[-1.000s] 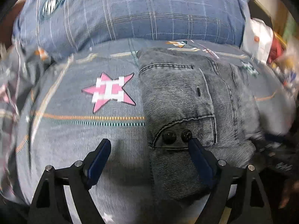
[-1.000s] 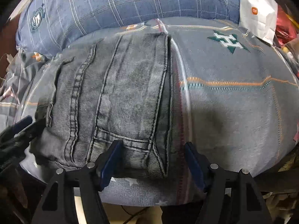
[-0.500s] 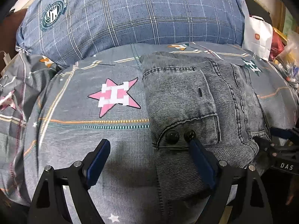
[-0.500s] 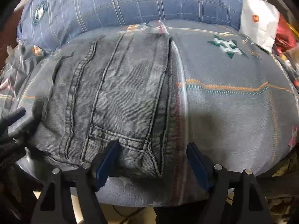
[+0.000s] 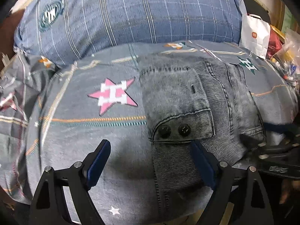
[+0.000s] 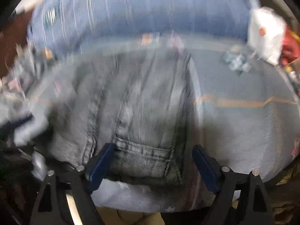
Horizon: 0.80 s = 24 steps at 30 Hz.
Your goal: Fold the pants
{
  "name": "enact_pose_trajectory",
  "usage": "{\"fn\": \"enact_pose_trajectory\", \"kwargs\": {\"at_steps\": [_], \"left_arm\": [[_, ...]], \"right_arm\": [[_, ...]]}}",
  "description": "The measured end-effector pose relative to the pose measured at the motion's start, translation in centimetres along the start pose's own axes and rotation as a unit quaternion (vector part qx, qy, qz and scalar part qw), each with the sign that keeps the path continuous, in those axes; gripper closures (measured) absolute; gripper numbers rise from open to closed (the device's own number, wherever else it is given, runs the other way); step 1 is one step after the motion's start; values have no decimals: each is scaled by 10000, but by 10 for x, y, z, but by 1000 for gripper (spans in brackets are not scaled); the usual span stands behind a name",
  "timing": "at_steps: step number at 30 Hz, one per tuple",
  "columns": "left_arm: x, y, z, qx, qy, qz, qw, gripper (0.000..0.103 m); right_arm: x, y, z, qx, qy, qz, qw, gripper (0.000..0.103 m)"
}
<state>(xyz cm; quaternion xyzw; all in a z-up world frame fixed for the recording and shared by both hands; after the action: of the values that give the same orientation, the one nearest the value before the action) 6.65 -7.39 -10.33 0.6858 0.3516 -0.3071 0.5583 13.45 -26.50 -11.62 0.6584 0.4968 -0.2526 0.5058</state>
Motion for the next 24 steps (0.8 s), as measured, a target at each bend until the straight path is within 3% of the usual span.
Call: {"fn": "enact_pose_trajectory", "kwargs": {"at_steps": [4,7,9,12,16,22,24], "left_arm": [[-1,5,-11,-217,-280,-67,9993,16],[-6,18,-29,-704,-570,26,9959,16],[-3,28,-36,-1140,-1112,-114,9872,16],[12,37,-35,-1469,-1660,-425,9742,16],[32,42,-23,-1458,-1811,-691,9701,16],[46,38,1,-1400,-2203,-957,9606,16],[49,37,7,-1359,-2255,-986,9597,16]], "right_arm": [[-23,15,6,185,114,228,9995,13],[-33,27,13,446,662,296,9964,13],[-35,36,22,873,1300,307,9872,13],[-25,49,40,1173,1709,256,9780,13],[-6,57,52,1401,1902,35,9717,17],[9,59,57,1378,1739,-89,9750,18],[11,60,54,1295,1761,-159,9757,25]]}}
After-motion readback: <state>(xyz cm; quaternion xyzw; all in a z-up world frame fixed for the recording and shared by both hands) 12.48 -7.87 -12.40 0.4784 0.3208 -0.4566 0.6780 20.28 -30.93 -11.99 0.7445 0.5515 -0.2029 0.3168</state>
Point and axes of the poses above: each gripper's, at about its wrist camera, not at the fingertips, and x roughly the way its jaws point, z to its right, y to its top, the point moved 7 cm from there along x, roughly the way its jaws point, and after that the axes turned 13 degrees about y, right-handed, at the moved point
